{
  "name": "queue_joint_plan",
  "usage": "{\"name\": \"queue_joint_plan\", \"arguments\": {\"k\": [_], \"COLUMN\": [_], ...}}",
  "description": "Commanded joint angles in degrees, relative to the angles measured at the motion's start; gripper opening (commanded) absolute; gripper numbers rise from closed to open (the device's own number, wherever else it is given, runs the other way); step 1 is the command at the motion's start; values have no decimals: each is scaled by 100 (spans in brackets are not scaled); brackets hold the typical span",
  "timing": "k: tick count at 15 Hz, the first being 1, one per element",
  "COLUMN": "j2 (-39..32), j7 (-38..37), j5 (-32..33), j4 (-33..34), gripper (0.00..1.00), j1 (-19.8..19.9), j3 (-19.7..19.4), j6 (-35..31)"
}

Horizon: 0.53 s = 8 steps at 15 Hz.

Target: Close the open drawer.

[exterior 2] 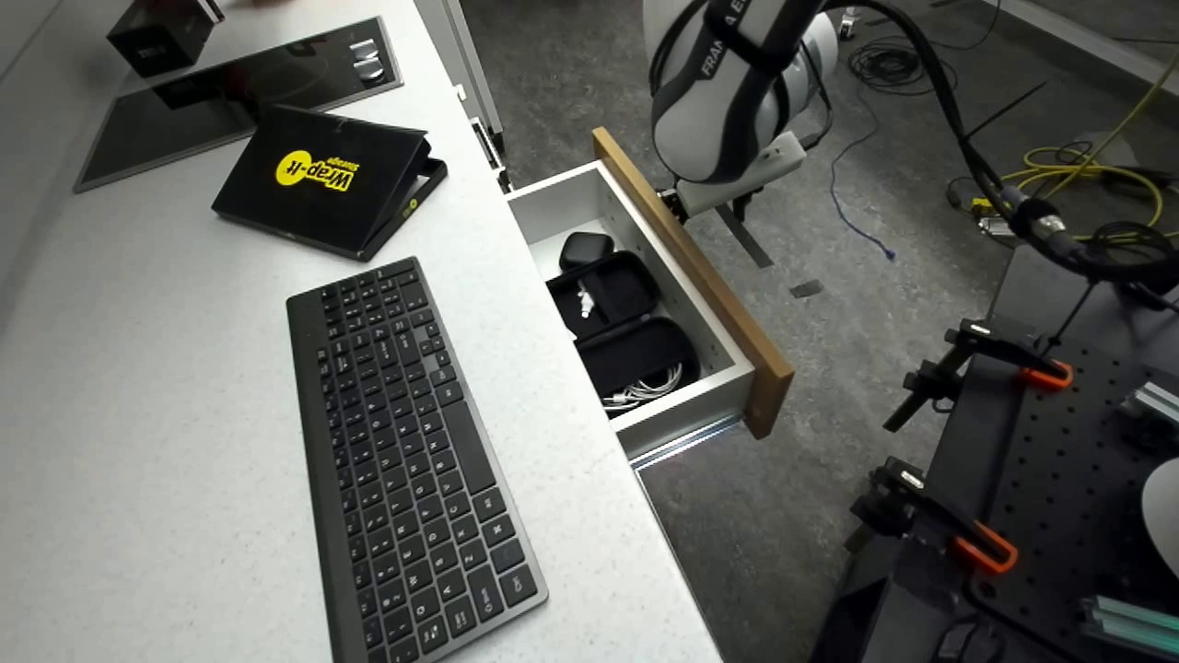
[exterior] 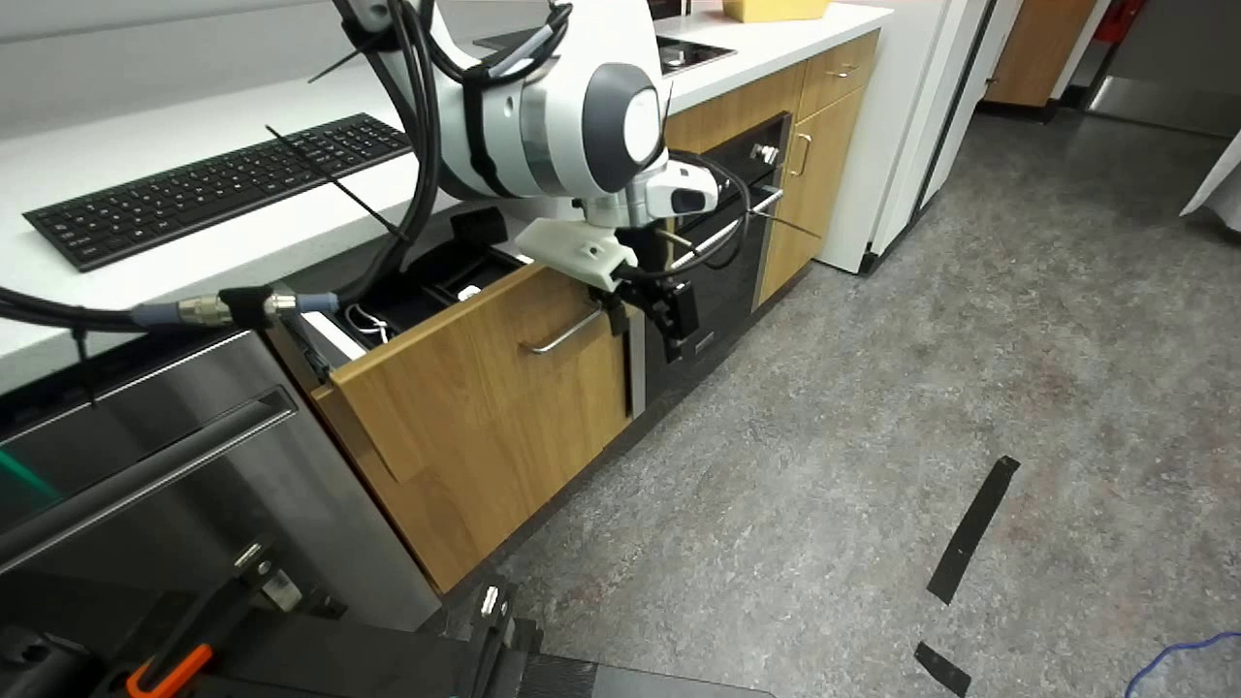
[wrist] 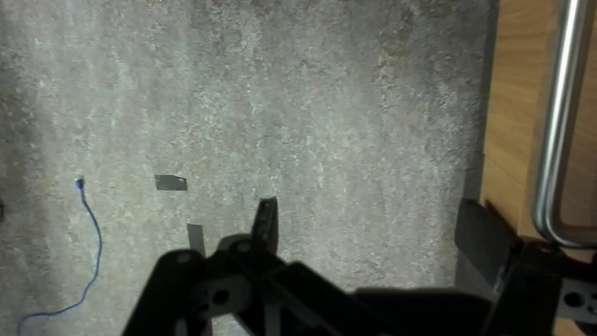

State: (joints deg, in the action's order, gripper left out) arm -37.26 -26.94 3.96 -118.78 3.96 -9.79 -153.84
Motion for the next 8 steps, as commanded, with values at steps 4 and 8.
{"name": "queue_joint_plan", "arguments": {"k": [4,8], "j2": [-682,-1042], "j7": [508,606], "j5": [-619,-884], "j4": [1490,2333], "gripper": [100,100], "j1": [-346,-438], "j3": [707,1089], "j6": [1260,1771]}}
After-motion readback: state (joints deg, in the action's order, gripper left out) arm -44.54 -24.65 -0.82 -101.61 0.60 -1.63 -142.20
